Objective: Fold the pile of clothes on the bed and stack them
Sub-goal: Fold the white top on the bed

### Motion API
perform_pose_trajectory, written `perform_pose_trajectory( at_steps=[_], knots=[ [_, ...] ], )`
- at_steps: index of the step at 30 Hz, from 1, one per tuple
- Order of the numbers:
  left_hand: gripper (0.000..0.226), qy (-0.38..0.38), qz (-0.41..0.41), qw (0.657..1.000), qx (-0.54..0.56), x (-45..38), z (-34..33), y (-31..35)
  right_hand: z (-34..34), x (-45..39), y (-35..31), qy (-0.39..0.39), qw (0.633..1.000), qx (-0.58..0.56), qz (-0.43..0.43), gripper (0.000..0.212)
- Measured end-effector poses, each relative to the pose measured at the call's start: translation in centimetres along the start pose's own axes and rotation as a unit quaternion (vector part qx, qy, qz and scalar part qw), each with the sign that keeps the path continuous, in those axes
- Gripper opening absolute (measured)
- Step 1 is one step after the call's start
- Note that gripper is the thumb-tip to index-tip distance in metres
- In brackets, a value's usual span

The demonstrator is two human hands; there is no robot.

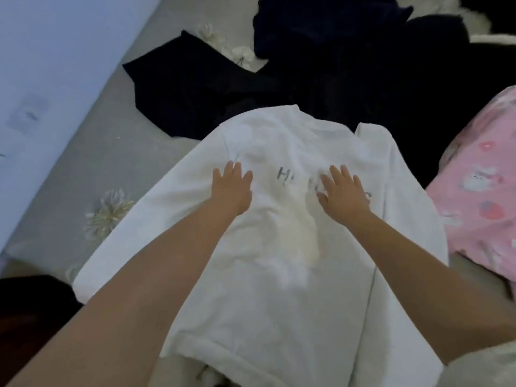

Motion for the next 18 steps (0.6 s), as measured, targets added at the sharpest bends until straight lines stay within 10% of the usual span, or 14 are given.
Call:
perform_pose_trajectory(
  at_steps=[9, 18],
  knots=[
    [0.061, 0.039, 0.197, 0.951, 0.237, 8.5, -14.2, -11.5, -9.9, -0.5, -13.2, -0.024, 0.992, -0.007, 0.127, 0.059],
    [0.053, -0.008, 0.210, 0.935, 0.284, 17.5, -23.1, -20.9, -15.6, 0.9, -23.4, -0.072, 0.989, -0.002, 0.128, 0.058]
  ],
)
Point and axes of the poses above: each hand's wrist, its own x-axis away from the middle knuckle, its own z-axis out of the back of the hand, y = z × x, the point moved 9 cm from there along -x, towards the middle knuckle, and after that the axes turned 4 degrees about z, right-handed, at the moved point
